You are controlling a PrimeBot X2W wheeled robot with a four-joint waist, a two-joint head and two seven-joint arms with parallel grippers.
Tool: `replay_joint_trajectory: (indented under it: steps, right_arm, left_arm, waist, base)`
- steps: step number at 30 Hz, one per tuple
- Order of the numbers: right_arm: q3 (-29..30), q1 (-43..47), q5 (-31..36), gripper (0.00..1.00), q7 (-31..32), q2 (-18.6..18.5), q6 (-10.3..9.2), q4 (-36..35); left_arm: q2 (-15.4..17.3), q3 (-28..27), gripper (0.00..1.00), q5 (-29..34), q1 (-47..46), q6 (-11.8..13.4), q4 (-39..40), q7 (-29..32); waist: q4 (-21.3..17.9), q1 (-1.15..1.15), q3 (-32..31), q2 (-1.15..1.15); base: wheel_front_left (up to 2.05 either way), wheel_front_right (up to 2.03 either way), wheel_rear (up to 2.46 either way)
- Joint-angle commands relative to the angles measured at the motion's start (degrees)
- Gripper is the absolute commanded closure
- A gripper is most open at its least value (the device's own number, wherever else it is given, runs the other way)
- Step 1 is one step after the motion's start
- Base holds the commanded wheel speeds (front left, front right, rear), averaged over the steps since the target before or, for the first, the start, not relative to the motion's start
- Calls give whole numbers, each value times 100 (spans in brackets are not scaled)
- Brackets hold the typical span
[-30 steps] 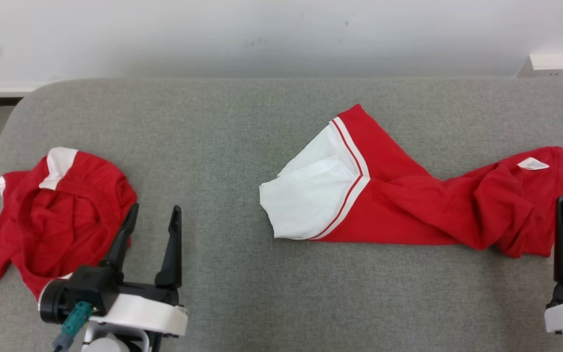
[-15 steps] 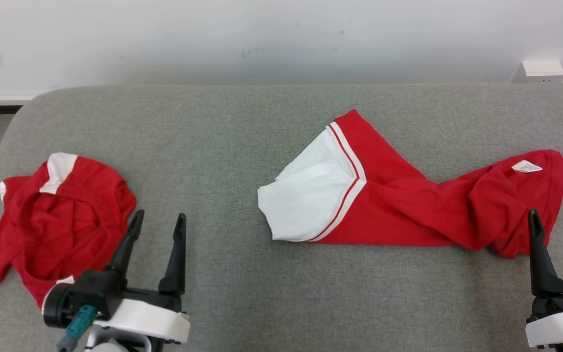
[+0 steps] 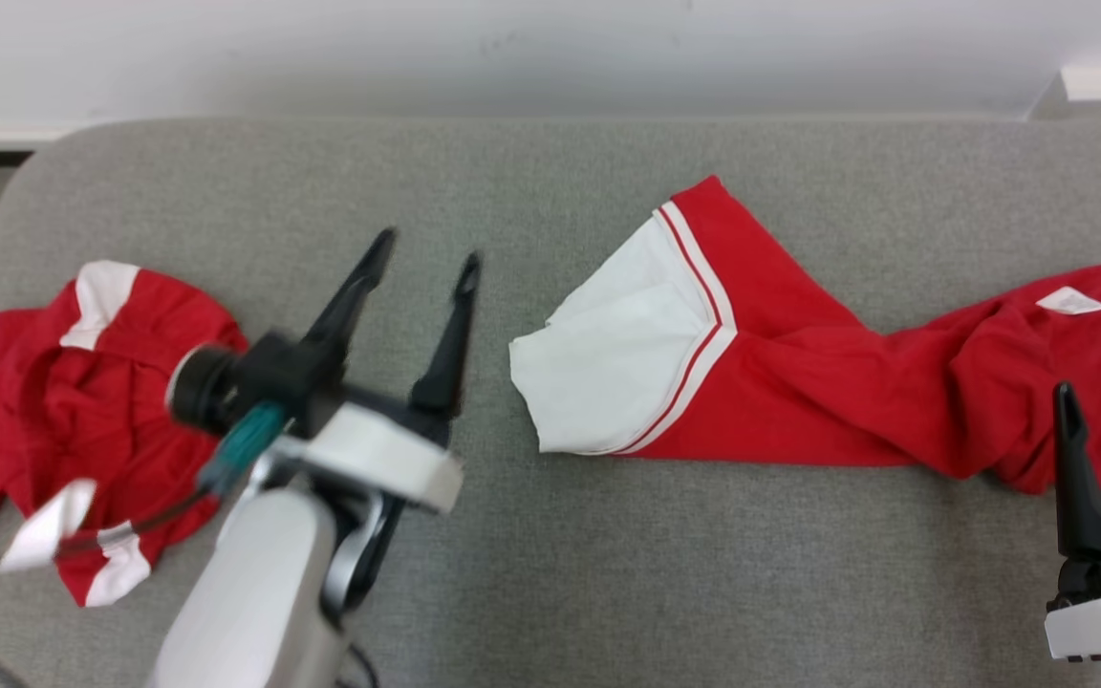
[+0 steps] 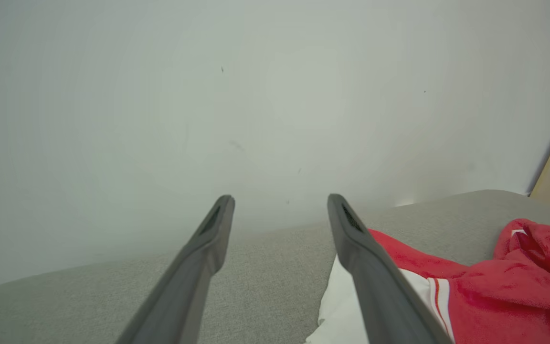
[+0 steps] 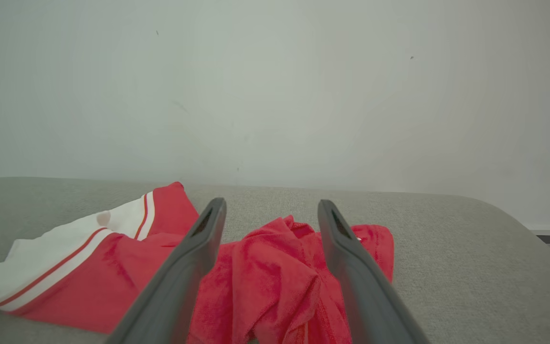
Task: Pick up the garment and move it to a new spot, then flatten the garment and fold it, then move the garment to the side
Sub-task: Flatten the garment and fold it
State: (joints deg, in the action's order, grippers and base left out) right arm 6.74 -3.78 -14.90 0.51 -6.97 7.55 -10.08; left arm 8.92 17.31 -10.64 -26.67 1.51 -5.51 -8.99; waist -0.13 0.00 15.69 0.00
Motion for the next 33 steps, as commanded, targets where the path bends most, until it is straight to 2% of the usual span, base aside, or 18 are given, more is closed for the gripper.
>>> replay_joint_trajectory:
  steps: [1,7,19,20,21,22,25,33]
  right_arm:
    - [6,-89,-70,0,6,-36,-13,-35]
    - [-69,-208,-97,0,-63,-57,-13,37]
    - [-28,-309,-134,0,-105,-84,-13,184]
    - [-31,-314,-131,0,-89,-104,-13,199]
    - [-31,-326,-123,0,-74,-136,-13,225]
    - [-24,-346,-106,0,-58,-184,-13,250]
    - [-15,-456,-111,0,24,-318,-13,330]
    - [-256,-1152,-354,0,352,-980,-13,915]
  left_arm:
    - [-44,58,0,32,-188,-52,-177,136]
    - [-283,369,0,-160,-986,-343,-1497,1041]
    - [-436,931,0,-423,-1255,-729,-3183,2033]
    - [-447,993,17,-431,-1266,-760,-3248,2093]
    - [-454,1063,79,-421,-1286,-789,-3293,2114]
    - [-458,1116,100,-422,-1308,-807,-3335,2113]
    - [-467,1196,100,-436,-1371,-821,-3398,1991]
    - [-531,1329,100,-562,-1565,-837,-3472,1716]
  waist:
    - [0,0,158,0]
    - [-145,0,402,0]
    - [-248,0,564,0]
    - [-251,0,564,0]
    - [-254,0,564,0]
    - [-257,0,566,0]
    - [-250,0,589,0]
    - [-95,0,745,0]
  base:
    - [0,0,0]
    - [0,0,0]
    - [0,0,0]
    - [0,0,0]
    - [0,0,0]
    - [0,0,0]
    - [0,0,0]
    - [0,0,0]
